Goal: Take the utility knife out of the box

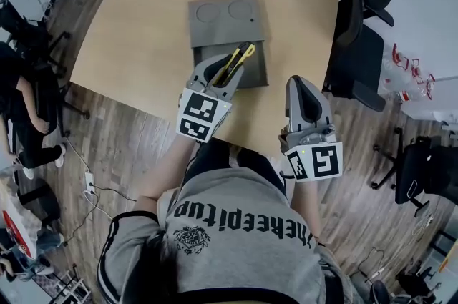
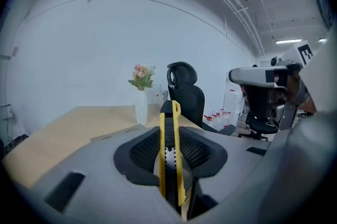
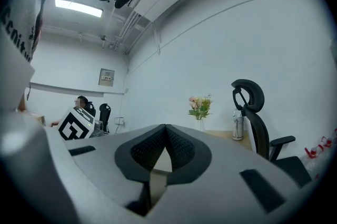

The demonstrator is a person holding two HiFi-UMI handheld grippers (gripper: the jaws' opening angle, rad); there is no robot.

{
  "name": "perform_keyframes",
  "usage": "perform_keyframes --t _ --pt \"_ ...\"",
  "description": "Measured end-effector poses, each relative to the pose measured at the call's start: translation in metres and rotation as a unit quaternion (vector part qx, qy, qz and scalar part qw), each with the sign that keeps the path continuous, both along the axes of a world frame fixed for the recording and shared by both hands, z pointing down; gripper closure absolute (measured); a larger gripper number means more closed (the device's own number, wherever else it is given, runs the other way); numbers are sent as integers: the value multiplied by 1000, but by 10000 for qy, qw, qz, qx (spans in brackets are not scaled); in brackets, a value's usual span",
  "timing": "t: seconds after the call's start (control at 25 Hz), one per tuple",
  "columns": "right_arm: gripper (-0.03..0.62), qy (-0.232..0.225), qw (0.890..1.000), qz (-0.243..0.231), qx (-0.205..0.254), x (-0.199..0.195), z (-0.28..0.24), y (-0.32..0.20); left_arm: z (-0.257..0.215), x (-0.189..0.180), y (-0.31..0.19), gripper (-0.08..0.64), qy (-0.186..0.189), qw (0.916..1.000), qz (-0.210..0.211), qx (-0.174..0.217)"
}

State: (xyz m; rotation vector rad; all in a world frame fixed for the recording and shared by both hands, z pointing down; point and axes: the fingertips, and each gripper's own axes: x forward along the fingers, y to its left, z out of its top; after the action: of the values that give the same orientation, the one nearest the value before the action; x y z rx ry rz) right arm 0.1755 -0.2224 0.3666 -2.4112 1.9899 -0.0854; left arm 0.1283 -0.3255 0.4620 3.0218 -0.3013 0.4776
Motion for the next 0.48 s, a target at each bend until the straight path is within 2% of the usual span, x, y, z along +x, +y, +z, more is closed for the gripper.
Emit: perform_keyframes --t 0.2,0.48 --pt "586 33 9995 -325 23 -7 -4 -4 -23 -13 3 434 302 9990 -311 126" --pt "586 96 9979 -634 -3 -9 -5 -2 -39 -31 10 434 487 9960 -722 203"
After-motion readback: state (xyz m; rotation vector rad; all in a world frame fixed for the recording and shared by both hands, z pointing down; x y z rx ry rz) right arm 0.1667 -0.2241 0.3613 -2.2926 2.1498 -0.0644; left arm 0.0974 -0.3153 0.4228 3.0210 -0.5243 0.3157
